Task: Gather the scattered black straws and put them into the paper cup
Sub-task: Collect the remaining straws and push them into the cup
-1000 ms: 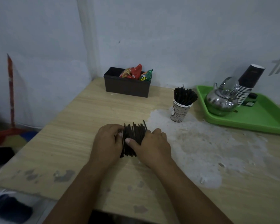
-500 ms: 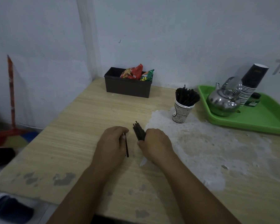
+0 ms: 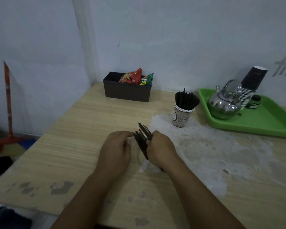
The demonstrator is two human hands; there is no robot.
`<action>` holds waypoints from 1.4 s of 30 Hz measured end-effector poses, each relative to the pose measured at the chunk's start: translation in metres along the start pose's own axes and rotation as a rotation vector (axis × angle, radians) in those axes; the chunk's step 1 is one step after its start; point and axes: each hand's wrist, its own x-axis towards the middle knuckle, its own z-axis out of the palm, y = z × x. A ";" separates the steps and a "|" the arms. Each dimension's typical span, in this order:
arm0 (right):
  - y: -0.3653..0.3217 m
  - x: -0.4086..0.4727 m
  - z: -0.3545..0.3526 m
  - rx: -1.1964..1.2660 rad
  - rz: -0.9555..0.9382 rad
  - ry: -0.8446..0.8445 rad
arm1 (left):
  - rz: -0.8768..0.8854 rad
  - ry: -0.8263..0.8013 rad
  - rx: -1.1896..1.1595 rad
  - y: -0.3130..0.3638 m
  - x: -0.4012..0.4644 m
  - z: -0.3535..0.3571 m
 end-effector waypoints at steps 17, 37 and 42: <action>0.063 0.003 -0.045 0.927 -0.140 0.464 | 0.072 -0.164 -0.103 0.051 0.031 0.038; 0.094 0.002 -0.033 1.005 -0.230 0.527 | 0.132 -0.195 -0.072 0.061 0.040 0.074; 0.095 0.006 -0.032 0.981 -0.178 0.629 | 0.098 -0.185 -0.105 0.061 0.044 0.077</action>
